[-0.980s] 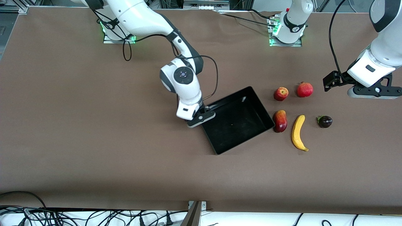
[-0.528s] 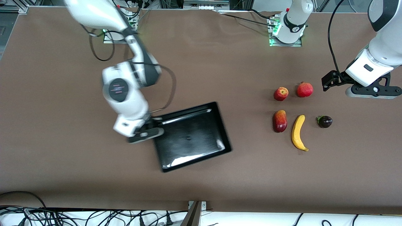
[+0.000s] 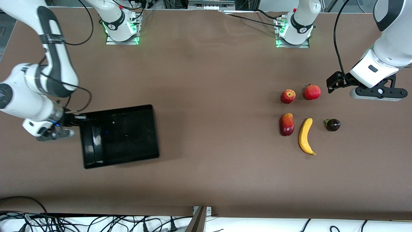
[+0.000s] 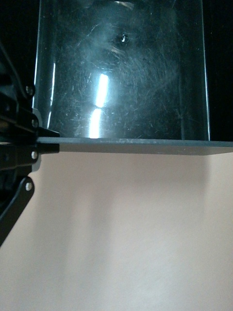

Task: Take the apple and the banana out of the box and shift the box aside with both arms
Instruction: 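Drag the black tray across the table toward the right arm, then open the right gripper and release the tray rim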

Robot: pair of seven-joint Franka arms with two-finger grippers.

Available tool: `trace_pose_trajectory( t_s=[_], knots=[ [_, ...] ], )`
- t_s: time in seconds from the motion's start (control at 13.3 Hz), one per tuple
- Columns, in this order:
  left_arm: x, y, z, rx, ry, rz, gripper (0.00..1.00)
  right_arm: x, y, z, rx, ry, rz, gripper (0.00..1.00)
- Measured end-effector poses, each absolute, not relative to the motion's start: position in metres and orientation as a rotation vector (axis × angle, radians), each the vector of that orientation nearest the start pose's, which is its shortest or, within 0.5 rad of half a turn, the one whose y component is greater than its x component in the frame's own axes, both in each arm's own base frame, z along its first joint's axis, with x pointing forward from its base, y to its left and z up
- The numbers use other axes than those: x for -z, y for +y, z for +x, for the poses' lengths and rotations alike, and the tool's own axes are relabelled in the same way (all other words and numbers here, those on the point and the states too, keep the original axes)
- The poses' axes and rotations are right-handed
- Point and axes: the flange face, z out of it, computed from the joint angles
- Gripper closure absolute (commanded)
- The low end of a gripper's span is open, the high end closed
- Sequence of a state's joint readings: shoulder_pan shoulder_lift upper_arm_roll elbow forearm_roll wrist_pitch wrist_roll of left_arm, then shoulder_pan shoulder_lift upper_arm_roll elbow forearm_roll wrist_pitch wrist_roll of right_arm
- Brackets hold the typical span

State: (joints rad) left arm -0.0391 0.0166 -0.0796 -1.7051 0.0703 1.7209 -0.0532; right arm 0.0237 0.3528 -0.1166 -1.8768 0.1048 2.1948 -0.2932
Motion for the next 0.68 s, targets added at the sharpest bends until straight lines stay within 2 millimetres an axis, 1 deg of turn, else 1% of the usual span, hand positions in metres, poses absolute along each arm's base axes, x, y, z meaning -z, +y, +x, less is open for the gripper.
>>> trace_pose_trajectory(
  t_s=[0.08,0.15,0.38,0.53,0.6,0.68],
  knots=[
    [-0.565,-0.061,0.564,0.008,0.117,-3.071,0.00,-0.314,-0.061,0.609,-0.022,-0.190,-3.089,1.00],
    [-0.565,-0.061,0.564,0.007,0.117,-3.071,0.00,-0.303,-0.064,0.596,-0.011,-0.171,-3.092,1.00],
    [-0.565,-0.061,0.564,0.006,0.117,-3.071,0.00,-0.272,-0.064,0.566,0.009,-0.124,-3.091,1.00],
    [-0.565,-0.060,0.564,0.006,0.117,-3.071,0.00,-0.264,-0.063,0.556,0.023,-0.100,-3.084,1.00],
    [-0.565,-0.060,0.564,0.005,0.117,-3.071,0.00,-0.264,-0.063,0.554,0.024,-0.097,-3.082,0.41],
    [-0.565,-0.060,0.564,0.005,0.117,-3.071,0.00,-0.265,-0.062,0.554,0.025,-0.098,-3.082,0.00]
  ],
)
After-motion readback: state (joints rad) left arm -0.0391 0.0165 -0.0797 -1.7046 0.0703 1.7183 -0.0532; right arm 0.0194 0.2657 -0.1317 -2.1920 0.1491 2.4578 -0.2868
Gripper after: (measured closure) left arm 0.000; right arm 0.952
